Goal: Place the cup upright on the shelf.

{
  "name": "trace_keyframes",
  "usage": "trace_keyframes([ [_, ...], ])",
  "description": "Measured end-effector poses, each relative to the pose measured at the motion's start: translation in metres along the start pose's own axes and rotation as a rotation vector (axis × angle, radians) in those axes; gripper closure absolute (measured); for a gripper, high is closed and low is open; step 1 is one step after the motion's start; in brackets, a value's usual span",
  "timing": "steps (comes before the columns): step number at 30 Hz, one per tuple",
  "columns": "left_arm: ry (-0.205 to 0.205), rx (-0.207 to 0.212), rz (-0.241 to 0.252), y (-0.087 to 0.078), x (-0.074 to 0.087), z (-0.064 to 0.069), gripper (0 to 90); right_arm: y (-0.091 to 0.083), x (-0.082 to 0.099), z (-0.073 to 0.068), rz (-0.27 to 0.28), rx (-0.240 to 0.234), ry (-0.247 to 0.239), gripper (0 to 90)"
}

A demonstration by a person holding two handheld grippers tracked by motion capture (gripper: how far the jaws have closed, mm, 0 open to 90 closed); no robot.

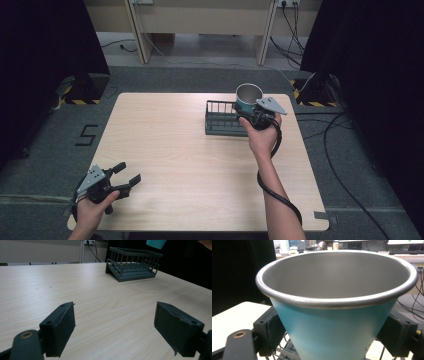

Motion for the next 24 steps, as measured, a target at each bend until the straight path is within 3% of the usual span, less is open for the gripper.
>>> trace_keyframes([
  [24, -0.003, 0.002, 0.001, 0.0, 0.0, 0.0, 16.6, 0.034, 0.013, 0.002, -0.061, 0.021, 0.011, 18.0],
])
Point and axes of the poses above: each handheld gripper's, and its own axes: y roughly forward along the jaws, x roughly out of its underside, z roughly to its right, the point moved 3 cm from there along y, roughly forward along the jaws, and after that the axes turned 10 degrees about z, right-handed, at the moved point
